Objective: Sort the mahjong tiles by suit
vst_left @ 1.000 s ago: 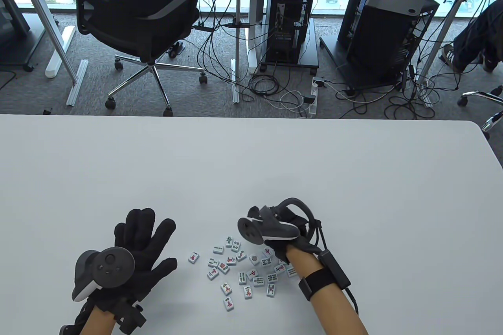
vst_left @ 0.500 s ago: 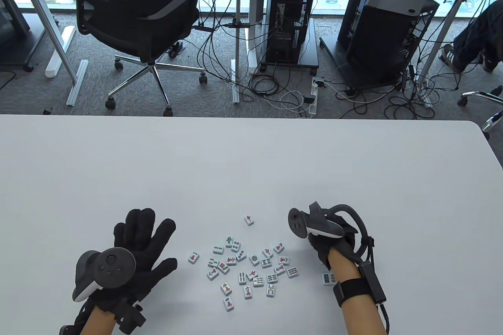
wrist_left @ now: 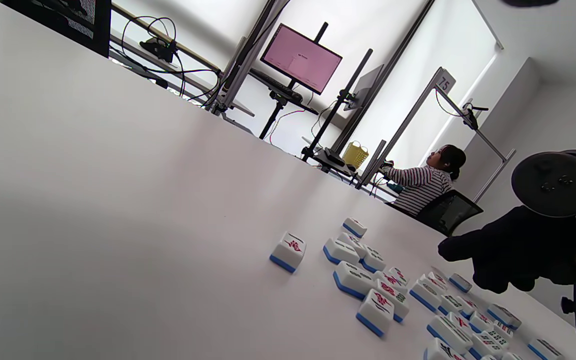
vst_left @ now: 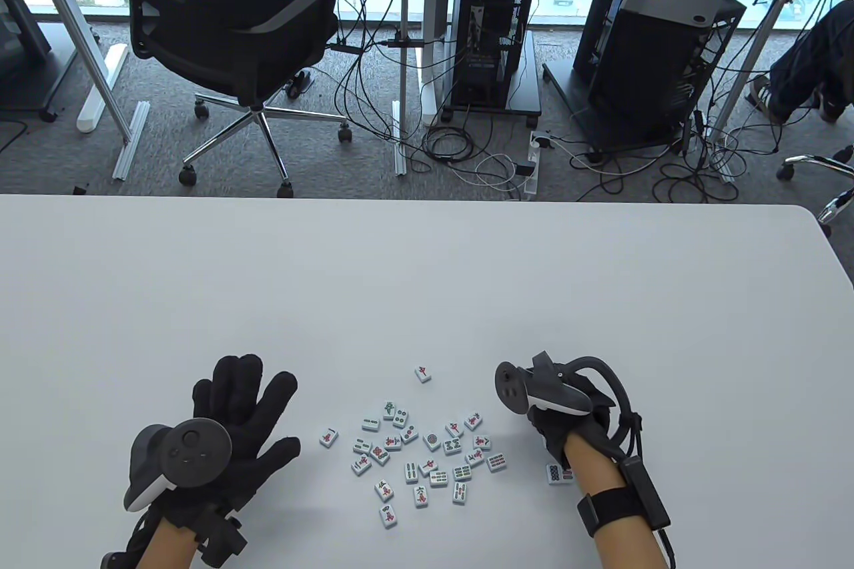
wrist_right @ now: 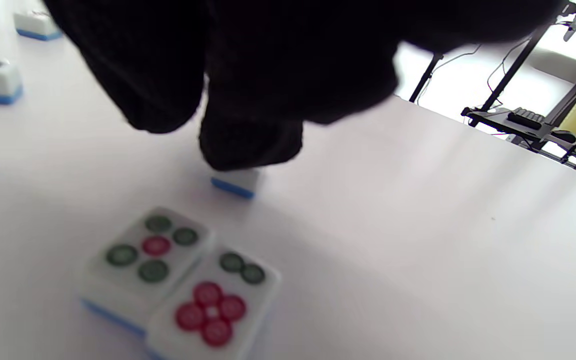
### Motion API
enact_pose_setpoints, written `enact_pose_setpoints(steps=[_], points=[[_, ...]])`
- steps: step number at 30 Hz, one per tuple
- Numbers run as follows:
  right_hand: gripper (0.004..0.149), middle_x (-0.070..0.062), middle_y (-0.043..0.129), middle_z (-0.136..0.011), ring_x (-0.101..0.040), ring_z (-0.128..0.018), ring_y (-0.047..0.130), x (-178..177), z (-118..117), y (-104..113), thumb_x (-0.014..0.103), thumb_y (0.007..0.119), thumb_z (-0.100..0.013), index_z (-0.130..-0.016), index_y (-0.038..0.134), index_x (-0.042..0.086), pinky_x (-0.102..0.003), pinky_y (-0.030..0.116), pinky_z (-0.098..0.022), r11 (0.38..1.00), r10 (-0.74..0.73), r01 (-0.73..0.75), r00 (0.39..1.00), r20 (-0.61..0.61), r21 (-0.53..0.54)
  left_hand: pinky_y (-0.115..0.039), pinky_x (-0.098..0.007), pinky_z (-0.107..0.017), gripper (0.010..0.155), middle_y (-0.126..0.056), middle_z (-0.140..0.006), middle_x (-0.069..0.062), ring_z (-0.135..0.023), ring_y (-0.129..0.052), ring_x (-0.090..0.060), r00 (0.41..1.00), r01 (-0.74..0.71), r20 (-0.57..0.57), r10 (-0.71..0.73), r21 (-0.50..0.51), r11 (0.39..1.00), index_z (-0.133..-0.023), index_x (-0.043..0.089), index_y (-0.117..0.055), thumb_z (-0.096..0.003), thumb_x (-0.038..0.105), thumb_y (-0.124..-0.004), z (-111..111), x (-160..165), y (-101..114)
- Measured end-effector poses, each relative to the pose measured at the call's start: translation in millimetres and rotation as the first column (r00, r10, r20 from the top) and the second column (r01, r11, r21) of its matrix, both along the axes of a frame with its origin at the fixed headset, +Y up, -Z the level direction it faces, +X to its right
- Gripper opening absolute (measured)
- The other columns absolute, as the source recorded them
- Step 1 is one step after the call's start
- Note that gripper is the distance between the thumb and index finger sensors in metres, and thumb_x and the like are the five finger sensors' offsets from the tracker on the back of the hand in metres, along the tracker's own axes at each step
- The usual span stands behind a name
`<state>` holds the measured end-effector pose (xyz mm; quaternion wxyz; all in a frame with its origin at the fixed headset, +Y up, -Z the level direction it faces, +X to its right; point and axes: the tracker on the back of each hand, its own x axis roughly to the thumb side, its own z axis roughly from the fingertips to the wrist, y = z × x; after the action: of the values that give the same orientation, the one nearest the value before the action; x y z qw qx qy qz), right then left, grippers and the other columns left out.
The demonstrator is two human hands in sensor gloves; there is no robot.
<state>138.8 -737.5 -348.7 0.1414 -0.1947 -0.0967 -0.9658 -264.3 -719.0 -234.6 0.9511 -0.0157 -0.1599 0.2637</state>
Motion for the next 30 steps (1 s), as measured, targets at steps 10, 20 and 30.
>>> enact_pose_setpoints(steps=[10,20,30], points=[[0.058,-0.002,0.099,-0.042,-0.010,-0.014,0.090,-91,39,0,0.037,0.085,-0.038,-0.092,0.076,0.016,-0.026,0.081,-0.011,0.992,-0.121,0.128,0.947,-0.298,0.002,0.012,-0.051,-0.071,0.079,0.014,-0.110,0.018,-0.105,0.023,-0.014,1.000,0.007,0.007,-0.007,-0.008,1.000,-0.111,0.046,-0.020,-0.0464,0.075,-0.056,0,1,-1],[0.055,-0.001,0.099,-0.037,-0.009,-0.009,0.088,-116,42,-12,0.036,0.087,-0.038,-0.089,0.079,0.016,-0.026,0.080,-0.008,0.999,-0.049,0.045,0.944,-0.327,-0.018,0.012,-0.051,-0.071,0.079,0.014,-0.110,0.018,-0.105,0.023,-0.014,1.000,0.000,0.010,0.000,-0.004,1.000,-0.111,0.046,-0.020,-0.0463,0.076,-0.056,-1,2,-1],[0.059,-0.001,0.099,-0.037,-0.010,-0.009,0.088,-118,37,-11,0.038,0.087,-0.037,-0.090,0.077,0.015,-0.026,0.080,-0.008,0.999,-0.046,0.050,0.955,-0.294,0.005,0.012,-0.050,-0.071,0.080,0.014,-0.110,0.019,-0.105,0.023,-0.014,1.000,0.003,0.009,-0.003,-0.003,1.000,-0.111,0.046,-0.020,-0.0463,0.075,-0.056,-1,2,-1]])
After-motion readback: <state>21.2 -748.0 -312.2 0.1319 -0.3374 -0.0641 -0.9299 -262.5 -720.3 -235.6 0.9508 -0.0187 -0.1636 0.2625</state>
